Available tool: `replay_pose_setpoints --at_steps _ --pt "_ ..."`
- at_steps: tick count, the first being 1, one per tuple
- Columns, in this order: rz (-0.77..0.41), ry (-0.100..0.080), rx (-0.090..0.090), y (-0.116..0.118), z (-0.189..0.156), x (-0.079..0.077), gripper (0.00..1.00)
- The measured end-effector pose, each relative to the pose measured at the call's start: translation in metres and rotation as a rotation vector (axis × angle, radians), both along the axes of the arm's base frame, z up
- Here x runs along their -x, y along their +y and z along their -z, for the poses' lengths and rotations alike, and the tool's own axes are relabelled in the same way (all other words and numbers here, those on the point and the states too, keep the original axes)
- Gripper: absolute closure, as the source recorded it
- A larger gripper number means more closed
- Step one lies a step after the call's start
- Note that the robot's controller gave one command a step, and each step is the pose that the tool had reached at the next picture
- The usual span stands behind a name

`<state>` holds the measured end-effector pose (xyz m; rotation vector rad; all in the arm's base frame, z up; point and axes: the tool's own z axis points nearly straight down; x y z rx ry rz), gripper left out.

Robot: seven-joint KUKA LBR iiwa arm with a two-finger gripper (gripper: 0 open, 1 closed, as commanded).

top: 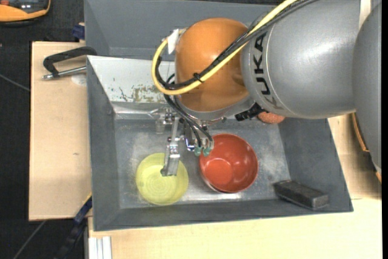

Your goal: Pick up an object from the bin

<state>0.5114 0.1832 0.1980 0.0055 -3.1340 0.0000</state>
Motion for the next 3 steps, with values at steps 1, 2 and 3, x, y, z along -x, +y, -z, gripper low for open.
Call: replay_pose_setpoints --at_steps 1,2,3 --pt "-0.173 0.006 0.0 -0.026 0.103 0.008 0.0" --pt "-0.345 0.002 -0.002 -0.07 0.127 -0.02 0.0" --pt "-0.345 -0.001 -0.005 -0.067 0.125 -0.021 1.0"
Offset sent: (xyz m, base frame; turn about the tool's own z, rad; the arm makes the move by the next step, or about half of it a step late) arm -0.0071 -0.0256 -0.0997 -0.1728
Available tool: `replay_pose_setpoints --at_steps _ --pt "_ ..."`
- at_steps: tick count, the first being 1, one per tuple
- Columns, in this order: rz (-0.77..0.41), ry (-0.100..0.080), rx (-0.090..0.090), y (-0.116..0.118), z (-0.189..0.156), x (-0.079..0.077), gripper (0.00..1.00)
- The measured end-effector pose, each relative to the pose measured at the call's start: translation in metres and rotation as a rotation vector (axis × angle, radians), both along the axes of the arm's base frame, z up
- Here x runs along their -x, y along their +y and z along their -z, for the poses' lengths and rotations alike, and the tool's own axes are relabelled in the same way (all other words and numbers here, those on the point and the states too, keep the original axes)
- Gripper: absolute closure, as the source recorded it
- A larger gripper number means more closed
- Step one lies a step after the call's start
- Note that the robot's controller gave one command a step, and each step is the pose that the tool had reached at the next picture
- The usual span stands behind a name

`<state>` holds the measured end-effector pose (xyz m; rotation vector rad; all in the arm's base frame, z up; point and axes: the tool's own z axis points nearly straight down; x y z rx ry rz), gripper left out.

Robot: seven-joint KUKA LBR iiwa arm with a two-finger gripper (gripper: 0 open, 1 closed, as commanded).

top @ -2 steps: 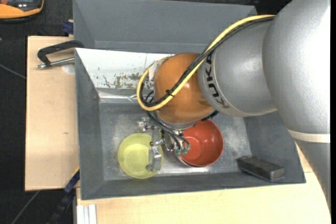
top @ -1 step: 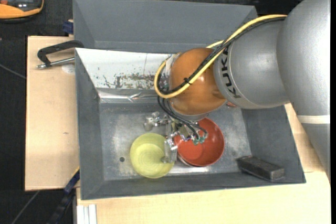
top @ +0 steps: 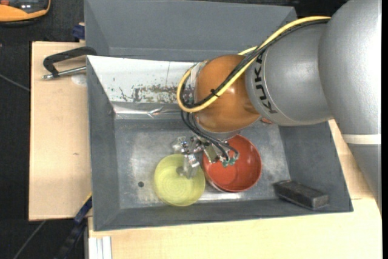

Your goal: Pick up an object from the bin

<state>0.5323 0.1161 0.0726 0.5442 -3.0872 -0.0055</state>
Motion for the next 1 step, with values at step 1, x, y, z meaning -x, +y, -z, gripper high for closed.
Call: replay_pose_setpoints --at_steps 1 --pt "-0.029 -0.015 -0.005 0.0086 -0.1058 -0.0088 1.0"
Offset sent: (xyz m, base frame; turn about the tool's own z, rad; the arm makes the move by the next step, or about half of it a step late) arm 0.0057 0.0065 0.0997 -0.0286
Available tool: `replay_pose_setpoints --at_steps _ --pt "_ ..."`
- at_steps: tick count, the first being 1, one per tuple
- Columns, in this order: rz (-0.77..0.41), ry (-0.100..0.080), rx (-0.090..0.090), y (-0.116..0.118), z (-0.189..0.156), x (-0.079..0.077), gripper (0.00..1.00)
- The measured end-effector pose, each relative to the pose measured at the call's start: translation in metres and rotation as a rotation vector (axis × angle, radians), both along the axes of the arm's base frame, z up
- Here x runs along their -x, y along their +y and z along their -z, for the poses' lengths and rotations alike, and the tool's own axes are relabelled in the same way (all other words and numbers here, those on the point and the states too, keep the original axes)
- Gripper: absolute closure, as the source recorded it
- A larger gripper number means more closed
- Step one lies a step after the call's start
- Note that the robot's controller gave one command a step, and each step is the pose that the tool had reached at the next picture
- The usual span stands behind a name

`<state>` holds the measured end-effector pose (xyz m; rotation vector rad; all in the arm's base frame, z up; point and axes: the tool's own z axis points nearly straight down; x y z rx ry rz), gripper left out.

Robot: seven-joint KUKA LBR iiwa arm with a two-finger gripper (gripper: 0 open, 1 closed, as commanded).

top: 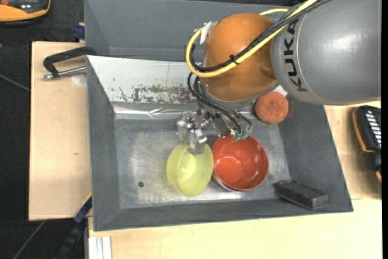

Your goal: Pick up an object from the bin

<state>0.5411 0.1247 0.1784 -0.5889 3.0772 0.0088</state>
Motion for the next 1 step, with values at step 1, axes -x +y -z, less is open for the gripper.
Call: replay_pose_setpoints --at_steps 1 --pt "-0.096 -0.008 -0.001 -0.0355 -0.0057 -0.0115 1.0"
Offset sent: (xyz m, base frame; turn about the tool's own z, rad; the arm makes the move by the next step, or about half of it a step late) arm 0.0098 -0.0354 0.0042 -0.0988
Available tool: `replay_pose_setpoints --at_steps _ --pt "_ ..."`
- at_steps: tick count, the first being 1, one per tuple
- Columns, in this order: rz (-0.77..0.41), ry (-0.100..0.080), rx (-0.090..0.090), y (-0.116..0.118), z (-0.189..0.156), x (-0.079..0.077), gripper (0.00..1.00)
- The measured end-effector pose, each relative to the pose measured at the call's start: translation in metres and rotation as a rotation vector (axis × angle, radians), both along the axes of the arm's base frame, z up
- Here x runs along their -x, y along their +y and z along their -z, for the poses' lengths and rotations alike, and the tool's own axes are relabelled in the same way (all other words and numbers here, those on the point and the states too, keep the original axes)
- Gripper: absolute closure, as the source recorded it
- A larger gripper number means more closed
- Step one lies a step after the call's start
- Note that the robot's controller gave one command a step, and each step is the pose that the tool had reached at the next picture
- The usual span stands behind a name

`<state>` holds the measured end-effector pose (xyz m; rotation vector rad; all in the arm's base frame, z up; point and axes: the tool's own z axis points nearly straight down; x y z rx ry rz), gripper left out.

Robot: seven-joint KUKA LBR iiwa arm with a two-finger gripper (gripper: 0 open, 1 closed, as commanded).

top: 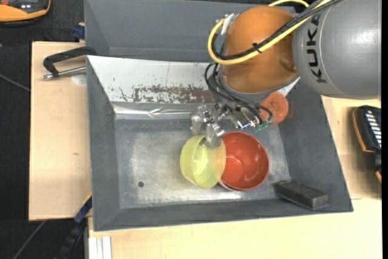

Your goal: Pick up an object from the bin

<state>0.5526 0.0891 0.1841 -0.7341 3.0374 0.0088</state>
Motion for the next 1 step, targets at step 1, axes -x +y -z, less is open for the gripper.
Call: replay_pose_setpoints --at_steps 1 --pt "-0.014 -0.017 -0.003 0.0024 -0.1172 0.0031 1.0"
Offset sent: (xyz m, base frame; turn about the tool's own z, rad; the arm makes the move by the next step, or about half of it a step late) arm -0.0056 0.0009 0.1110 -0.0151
